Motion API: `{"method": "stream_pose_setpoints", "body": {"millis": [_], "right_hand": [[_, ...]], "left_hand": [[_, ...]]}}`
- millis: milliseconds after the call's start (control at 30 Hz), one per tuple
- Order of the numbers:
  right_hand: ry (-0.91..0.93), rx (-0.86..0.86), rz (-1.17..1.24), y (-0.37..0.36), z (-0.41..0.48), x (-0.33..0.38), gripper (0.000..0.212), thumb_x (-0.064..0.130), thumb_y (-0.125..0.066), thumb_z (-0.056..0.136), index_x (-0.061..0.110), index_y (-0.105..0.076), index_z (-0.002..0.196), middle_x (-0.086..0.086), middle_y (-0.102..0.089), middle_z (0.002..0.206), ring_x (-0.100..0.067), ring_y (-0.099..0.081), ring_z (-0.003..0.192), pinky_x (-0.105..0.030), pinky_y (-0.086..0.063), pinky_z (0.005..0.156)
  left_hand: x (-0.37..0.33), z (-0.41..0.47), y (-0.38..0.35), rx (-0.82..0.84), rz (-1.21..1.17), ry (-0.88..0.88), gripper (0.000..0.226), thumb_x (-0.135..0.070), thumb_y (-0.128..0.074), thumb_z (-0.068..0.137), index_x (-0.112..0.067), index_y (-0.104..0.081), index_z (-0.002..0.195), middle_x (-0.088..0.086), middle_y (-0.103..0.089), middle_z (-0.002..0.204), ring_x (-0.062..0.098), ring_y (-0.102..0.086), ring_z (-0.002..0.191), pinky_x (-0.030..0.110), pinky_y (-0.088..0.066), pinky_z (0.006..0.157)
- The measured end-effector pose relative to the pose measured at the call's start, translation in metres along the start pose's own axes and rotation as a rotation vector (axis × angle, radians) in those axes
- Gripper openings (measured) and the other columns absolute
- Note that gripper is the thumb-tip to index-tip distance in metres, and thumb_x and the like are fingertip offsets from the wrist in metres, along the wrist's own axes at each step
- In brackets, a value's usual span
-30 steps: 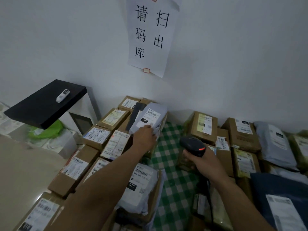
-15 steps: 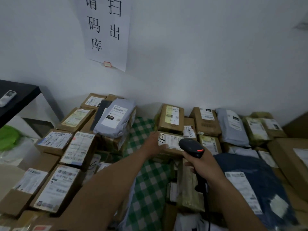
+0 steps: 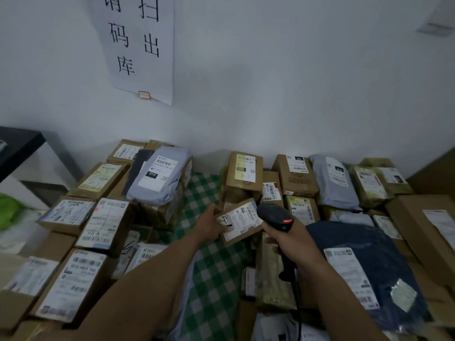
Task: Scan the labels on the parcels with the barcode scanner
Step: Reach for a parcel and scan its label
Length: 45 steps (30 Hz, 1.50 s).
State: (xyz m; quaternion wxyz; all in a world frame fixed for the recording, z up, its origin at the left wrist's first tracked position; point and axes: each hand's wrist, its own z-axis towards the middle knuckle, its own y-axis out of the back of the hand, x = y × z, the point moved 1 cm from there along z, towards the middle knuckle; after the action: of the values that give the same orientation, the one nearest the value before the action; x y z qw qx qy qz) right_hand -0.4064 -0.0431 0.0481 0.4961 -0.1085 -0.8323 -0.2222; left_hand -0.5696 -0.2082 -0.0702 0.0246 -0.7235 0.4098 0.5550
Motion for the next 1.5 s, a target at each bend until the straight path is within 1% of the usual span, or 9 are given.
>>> {"method": "stream_pose_setpoints", "body": {"millis": [133,300,400,633,800,1033,1167,1333,1500], "right_hand": [[0.055,-0.025,0.040,0.003,-0.010,0.001,0.028,0.031,-0.077,0.094,0.041,-0.063,0.115,0.010,-0.076,0.102,-0.013,-0.074,0.091,-0.029,-0.056,0.072],[0.181,-0.120,0.114,-0.003,-0.029,-0.001,0.034,0.029,-0.080,0.091,0.042,-0.063,0.117,0.019,-0.073,0.107,-0.001,-0.068,0.096,-0.034,-0.058,0.084],[0.217,-0.120,0.147,-0.013,-0.045,-0.002,0.041,0.038,-0.082,0.087,0.045,-0.063,0.122,0.022,-0.074,0.107,-0.002,-0.070,0.099,-0.038,-0.060,0.086],[0.311,-0.092,0.127,-0.019,-0.087,0.003,0.032,0.023,-0.080,0.090,0.041,-0.065,0.112,0.026,-0.076,0.102,0.004,-0.071,0.097,-0.021,-0.056,0.079],[0.332,-0.050,0.087,-0.019,-0.110,0.008,0.029,0.022,-0.079,0.091,0.042,-0.065,0.106,0.024,-0.077,0.098,0.004,-0.072,0.094,-0.021,-0.054,0.076],[0.339,0.025,0.028,-0.023,-0.135,0.015,0.025,0.023,-0.079,0.092,0.040,-0.067,0.105,0.013,-0.078,0.097,0.003,-0.071,0.086,-0.016,-0.056,0.070],[0.309,0.082,-0.061,-0.026,-0.144,0.017,0.037,0.028,-0.080,0.090,0.042,-0.064,0.121,0.017,-0.076,0.101,0.001,-0.071,0.092,-0.021,-0.054,0.075],[0.275,0.139,-0.165,-0.026,-0.155,0.019,0.037,0.030,-0.078,0.092,0.039,-0.064,0.126,0.010,-0.076,0.088,-0.005,-0.072,0.070,-0.023,-0.055,0.064],[0.249,0.167,-0.201,-0.024,-0.159,0.022,0.038,0.030,-0.074,0.095,0.036,-0.061,0.130,0.003,-0.078,0.090,-0.002,-0.069,0.066,-0.020,-0.052,0.060]], "left_hand": [[-0.009,-0.030,0.003,-0.078,-0.191,0.020,0.049,-0.014,-0.087,0.080,-0.011,-0.053,0.115,-0.003,-0.065,0.109,0.003,-0.063,0.087,0.013,-0.053,0.056],[-0.020,-0.098,-0.010,-0.149,-0.608,0.012,0.063,-0.022,-0.090,0.078,-0.025,-0.049,0.127,-0.002,-0.065,0.126,0.015,-0.069,0.105,0.040,-0.064,0.082],[-0.025,-0.136,-0.027,-0.129,-0.790,-0.018,0.071,-0.016,-0.086,0.082,-0.037,-0.046,0.137,-0.005,-0.066,0.124,0.015,-0.071,0.107,0.038,-0.064,0.084],[-0.018,-0.187,-0.042,-0.216,-0.381,-0.147,0.055,-0.069,-0.072,0.083,-0.051,-0.055,0.133,-0.020,-0.062,0.130,-0.001,-0.060,0.120,0.024,-0.055,0.097],[-0.009,-0.207,-0.037,-0.145,-0.719,-0.146,0.046,-0.017,-0.079,0.089,-0.032,-0.051,0.122,-0.008,-0.064,0.127,-0.009,-0.069,0.096,0.020,-0.059,0.072],[-0.010,-0.220,-0.030,-0.207,-0.759,-0.190,0.092,-0.015,-0.085,0.083,-0.054,-0.032,0.147,-0.018,-0.058,0.123,0.004,-0.066,0.108,0.026,-0.061,0.073],[-0.013,-0.209,-0.029,-0.244,-0.743,-0.207,0.093,-0.006,-0.079,0.088,-0.049,-0.028,0.152,-0.022,-0.057,0.121,-0.007,-0.066,0.097,0.024,-0.061,0.075],[-0.009,-0.193,-0.027,-0.307,-0.633,-0.185,0.093,-0.017,-0.083,0.086,-0.055,-0.029,0.152,-0.027,-0.058,0.119,0.003,-0.061,0.111,0.048,-0.058,0.098],[-0.004,-0.183,-0.025,-0.338,-0.644,-0.202,0.091,-0.009,-0.079,0.088,-0.058,-0.028,0.145,-0.016,-0.064,0.126,-0.002,-0.066,0.108,0.038,-0.061,0.092]]}}
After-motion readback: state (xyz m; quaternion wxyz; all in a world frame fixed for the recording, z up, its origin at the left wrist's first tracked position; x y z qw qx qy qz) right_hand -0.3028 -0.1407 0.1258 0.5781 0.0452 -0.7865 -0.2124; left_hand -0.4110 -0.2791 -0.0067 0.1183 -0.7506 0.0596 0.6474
